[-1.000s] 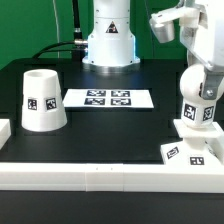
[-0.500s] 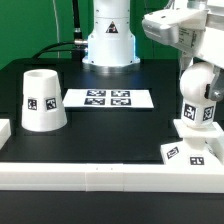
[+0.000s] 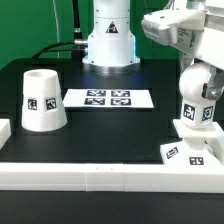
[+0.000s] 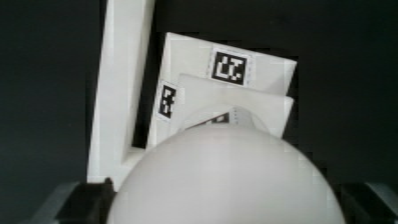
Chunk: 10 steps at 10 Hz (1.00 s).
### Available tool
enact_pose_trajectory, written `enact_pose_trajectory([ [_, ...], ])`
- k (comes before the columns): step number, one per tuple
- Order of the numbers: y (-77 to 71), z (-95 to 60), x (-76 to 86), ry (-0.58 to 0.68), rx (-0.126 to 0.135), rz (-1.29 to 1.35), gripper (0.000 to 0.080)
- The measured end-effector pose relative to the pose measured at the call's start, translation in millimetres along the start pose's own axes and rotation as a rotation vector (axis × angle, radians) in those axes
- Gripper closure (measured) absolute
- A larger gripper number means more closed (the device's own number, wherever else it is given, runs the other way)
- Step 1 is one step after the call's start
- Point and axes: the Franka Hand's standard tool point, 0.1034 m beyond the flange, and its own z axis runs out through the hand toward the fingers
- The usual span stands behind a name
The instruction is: Assemble lamp
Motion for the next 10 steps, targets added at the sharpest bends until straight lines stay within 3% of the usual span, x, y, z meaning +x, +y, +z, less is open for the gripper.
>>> enact_pose_trajectory([
  [5,-3.1,1.0,-0.1,0.030,0.031,0.687,0.0222],
  [10,-2.8,1.6,-0.3,0.033,0.039,1.006,0.0220],
])
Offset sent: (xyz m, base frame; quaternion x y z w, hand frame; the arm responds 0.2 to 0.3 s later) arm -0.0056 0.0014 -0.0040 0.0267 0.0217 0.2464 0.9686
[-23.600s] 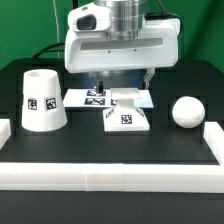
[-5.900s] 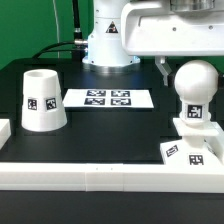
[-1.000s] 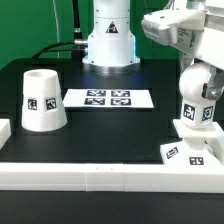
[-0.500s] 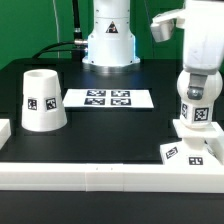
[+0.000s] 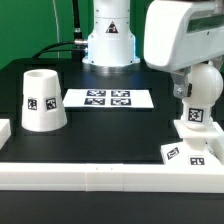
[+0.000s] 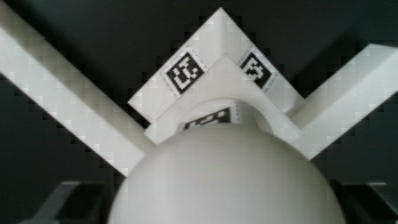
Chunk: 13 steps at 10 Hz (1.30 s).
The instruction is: Assemble lamp
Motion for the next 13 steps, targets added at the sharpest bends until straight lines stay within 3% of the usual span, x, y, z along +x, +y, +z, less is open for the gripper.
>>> enact_pose_trajectory([
  [4,-1.0,0.7,-0.1,0.000,0.004,0.348,0.0220],
  [6,0.0,0.8,-0.9,0.005,0.029,0.597,0.0220],
  [13,-3.0,1.8,0.2,-0.012,0.066,1.268,0.0220],
])
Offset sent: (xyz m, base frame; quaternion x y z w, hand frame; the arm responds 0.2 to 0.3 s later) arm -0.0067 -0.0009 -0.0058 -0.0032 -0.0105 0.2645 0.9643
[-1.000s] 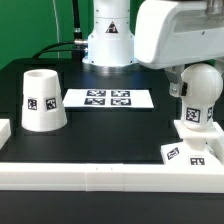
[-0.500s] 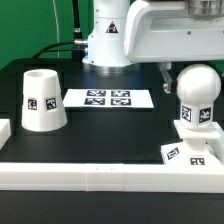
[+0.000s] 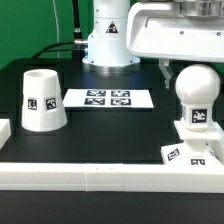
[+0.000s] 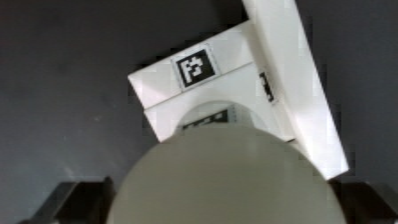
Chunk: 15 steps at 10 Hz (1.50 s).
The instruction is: Assemble lamp
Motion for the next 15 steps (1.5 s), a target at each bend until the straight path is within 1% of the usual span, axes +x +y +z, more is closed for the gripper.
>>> enact_pose_trajectory([
  [3,-2.3,0.6,-2.0,-0.020,0.019,0.211,0.0220],
  [6,-2.8,0.6,-0.6,-0.033,0.041,0.353,0.0220],
  [9,-5.6,0.8,-2.8,-0.044,0.046,0.481,0.0220],
  [11,-6.6,0.8,-3.5,-0.046,0.046,0.503,0.0220],
  [12,-6.8,0.7,-3.7,-0.045,0.047,0.476,0.0149],
  [13,-6.9,-0.1,-3.3,-0.041,0.050,0.370,0.0115],
  [14,-7.8,-0.5,-3.6,-0.040,0.050,0.348,0.0104],
  [15,-7.8,-0.7,-3.3,-0.033,0.051,0.196,0.0104],
])
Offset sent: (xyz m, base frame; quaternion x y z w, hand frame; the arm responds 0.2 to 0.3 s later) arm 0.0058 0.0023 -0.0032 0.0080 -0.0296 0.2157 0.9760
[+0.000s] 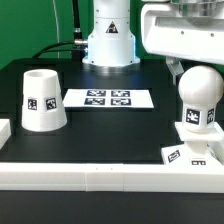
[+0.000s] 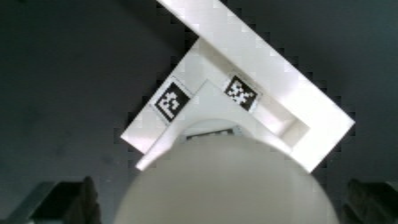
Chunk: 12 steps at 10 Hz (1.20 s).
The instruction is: Assemble lamp
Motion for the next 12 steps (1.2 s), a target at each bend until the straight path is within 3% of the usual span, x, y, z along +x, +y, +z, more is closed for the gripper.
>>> enact_pose_trajectory([
  [12,-2.3,-1.8,4.1,0.027,-0.007,-1.074,0.0101],
])
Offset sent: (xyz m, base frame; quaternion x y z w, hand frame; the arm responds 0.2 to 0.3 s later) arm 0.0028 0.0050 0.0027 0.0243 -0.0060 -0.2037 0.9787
